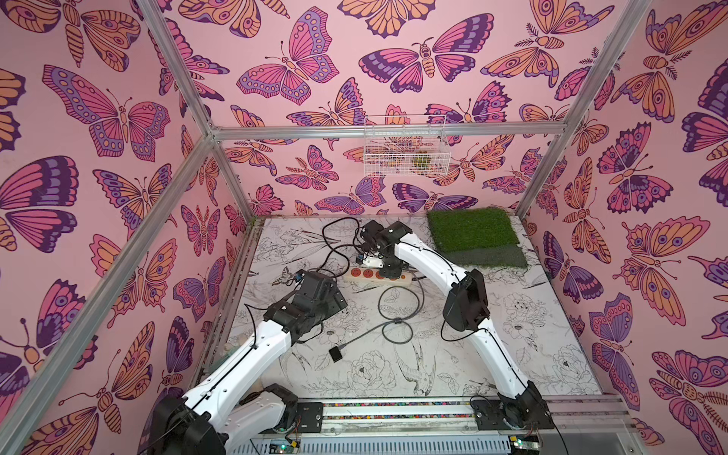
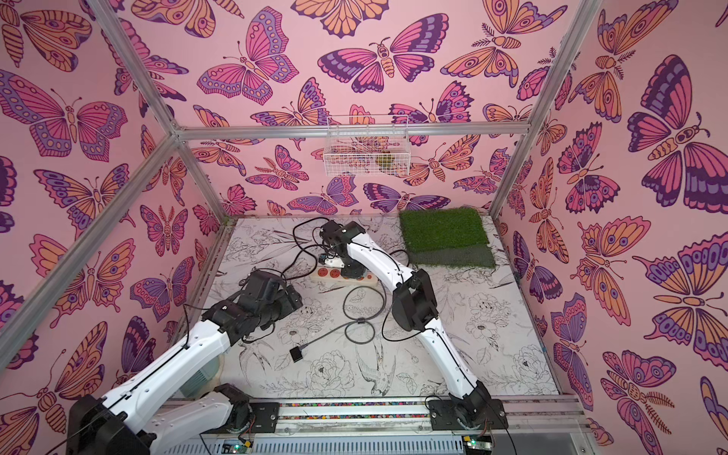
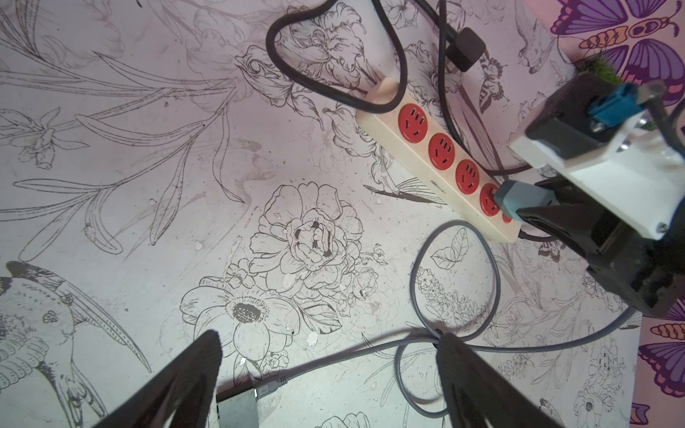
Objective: Charge mp3
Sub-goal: Insert the plug into the socket.
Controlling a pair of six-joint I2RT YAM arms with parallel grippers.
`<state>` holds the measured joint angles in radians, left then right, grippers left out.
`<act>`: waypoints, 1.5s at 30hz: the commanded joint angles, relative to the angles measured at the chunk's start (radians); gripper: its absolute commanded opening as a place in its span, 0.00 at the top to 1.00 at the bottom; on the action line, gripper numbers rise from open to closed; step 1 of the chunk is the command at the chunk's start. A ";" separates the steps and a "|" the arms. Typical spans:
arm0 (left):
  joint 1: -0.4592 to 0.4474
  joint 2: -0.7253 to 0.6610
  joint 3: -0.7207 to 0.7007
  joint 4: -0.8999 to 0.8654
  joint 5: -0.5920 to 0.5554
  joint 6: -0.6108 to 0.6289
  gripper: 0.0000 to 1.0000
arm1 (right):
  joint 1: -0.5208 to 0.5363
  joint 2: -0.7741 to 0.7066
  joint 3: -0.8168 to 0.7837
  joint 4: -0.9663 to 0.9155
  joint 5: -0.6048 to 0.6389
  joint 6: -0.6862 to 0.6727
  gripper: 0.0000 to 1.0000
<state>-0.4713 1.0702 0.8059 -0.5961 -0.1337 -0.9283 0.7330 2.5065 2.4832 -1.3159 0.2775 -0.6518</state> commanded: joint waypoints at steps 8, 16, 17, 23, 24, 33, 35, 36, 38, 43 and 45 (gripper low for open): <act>0.005 0.032 0.029 -0.042 0.014 0.014 0.08 | 0.005 0.103 -0.018 -0.101 -0.091 -0.019 1.00; 0.005 0.025 0.018 -0.042 0.006 0.019 0.08 | -0.004 0.115 0.028 -0.066 -0.180 -0.041 1.00; 0.005 0.028 0.019 -0.040 0.008 0.017 0.08 | -0.011 0.122 0.029 -0.071 -0.195 -0.037 1.00; 0.005 0.038 0.015 -0.039 0.013 0.017 0.08 | -0.020 0.153 0.055 -0.075 -0.204 -0.036 1.00; 0.005 0.037 0.013 -0.037 0.013 0.017 0.08 | -0.020 0.155 0.069 -0.074 -0.233 -0.038 1.00; 0.005 0.034 -0.004 -0.025 0.009 0.016 0.07 | -0.009 0.184 0.077 -0.068 -0.204 -0.104 1.00; 0.005 0.040 -0.002 -0.021 0.013 0.016 0.07 | -0.012 0.195 0.092 -0.068 -0.183 -0.095 1.00; 0.005 0.043 -0.001 -0.022 0.015 0.016 0.07 | -0.015 0.196 0.097 -0.073 -0.194 -0.093 1.00; 0.005 0.046 0.002 -0.019 0.017 0.017 0.07 | -0.012 0.188 0.116 -0.065 -0.210 -0.079 1.00; 0.006 0.040 0.000 -0.019 0.016 0.017 0.07 | -0.010 0.169 0.136 -0.050 -0.198 -0.086 1.00; 0.007 0.037 -0.001 -0.018 0.014 0.017 0.07 | -0.017 0.169 0.135 -0.047 -0.218 -0.084 1.00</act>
<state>-0.4713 1.1118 0.8192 -0.6067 -0.1234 -0.9241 0.7074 2.5847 2.6415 -1.3815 0.1848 -0.7334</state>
